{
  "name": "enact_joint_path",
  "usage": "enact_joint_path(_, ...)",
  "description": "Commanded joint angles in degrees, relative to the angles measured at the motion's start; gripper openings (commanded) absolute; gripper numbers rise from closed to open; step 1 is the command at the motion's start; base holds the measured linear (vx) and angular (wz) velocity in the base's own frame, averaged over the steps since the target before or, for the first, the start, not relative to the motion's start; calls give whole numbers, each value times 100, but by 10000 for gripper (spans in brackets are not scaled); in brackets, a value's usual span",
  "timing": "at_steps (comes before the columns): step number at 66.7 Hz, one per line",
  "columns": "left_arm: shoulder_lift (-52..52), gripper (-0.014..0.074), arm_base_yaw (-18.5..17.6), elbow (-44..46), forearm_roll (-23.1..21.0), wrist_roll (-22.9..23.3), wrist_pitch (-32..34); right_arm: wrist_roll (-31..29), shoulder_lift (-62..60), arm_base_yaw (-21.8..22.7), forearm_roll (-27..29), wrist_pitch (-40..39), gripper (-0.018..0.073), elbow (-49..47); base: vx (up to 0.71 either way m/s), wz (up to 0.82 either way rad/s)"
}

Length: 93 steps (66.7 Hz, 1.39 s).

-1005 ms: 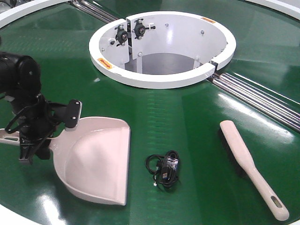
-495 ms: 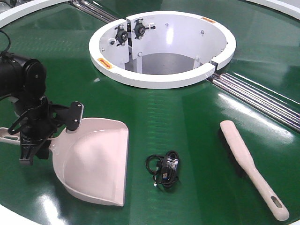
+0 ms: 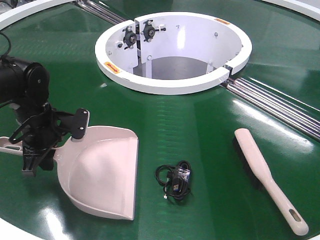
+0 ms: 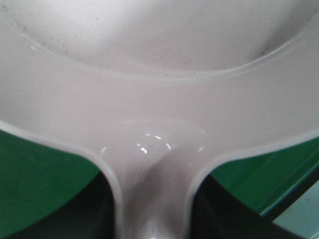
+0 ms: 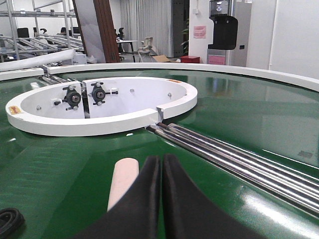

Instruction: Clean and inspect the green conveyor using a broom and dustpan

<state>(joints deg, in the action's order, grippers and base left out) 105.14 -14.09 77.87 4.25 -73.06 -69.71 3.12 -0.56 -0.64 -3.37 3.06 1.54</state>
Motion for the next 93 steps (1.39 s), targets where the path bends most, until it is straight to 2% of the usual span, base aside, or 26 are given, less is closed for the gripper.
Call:
enact_joint_path(1,-265,-8,-73,154,-264,46,-48,-20,-106,33,-61,-435,-10,125,0,0)
enact_joint_path(66,-265,-8,-73,154,-341,46,-55,-20,-105,33,-65,-449,-10,117,0,0)
enact_joint_path(70,-265,-8,-73,154,-341,46,-55,-6,-105,33,-65,-643,-10,110,0,0)
enact_joint_path(84,-265,-8,-73,154,-341,46,-55,-81,-105,33,-90,-2194,-10,-90,0,0)
enact_joint_path(89,-265,-8,-73,154,-341,46,-55,-111,-49,33,-84,-2014,-10,-484,0,0)
enact_joint_path(93,-265,-8,-73,154,-341,46,-55,-13,117,33,-79,-1521,-10,-864,0,0)
